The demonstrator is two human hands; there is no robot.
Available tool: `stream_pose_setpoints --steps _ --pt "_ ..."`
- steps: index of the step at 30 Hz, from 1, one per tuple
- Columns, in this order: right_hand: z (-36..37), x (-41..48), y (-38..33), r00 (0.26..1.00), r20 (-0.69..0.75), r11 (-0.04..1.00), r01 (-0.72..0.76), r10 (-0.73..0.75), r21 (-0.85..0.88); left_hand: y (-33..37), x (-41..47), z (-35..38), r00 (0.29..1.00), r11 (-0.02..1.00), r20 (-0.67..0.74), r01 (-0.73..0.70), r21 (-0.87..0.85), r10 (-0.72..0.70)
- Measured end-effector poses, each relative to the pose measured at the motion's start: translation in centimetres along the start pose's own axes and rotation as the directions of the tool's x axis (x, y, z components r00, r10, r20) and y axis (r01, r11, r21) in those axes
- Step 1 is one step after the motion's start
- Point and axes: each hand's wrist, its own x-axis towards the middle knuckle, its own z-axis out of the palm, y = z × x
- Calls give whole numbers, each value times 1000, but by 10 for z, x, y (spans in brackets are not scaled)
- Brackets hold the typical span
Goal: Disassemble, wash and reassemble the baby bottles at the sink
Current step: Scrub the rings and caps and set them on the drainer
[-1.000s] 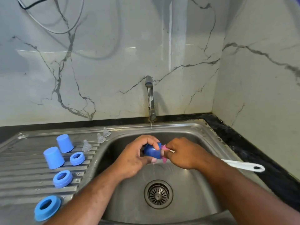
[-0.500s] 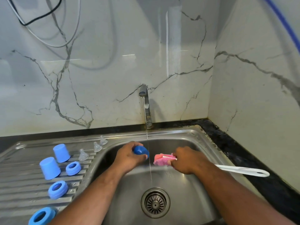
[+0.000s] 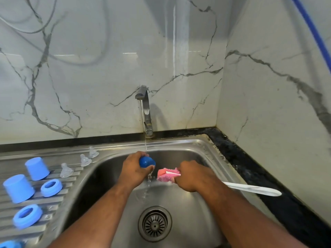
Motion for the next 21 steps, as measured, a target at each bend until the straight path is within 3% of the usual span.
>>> stream_pose_setpoints --steps 6,10,15,18,21 --pt "-2 -1 1 999 7 999 -39 39 -11 12 -4 -3 1000 988 -23 5 -155 -8" --pt "-29 -13 18 983 -106 986 -145 153 76 16 -8 -6 999 953 -27 28 -300 -38" --pt "-61 -22 68 820 -370 895 -357 437 266 11 -9 -5 997 907 -17 57 -418 -70" --pt "-66 -24 89 748 -361 829 -475 557 294 10 -10 -5 996 882 -23 66 -467 -87" --pt "-60 -24 100 729 -302 788 -557 615 261 9 -8 -3 995 861 -19 78 -502 -101"
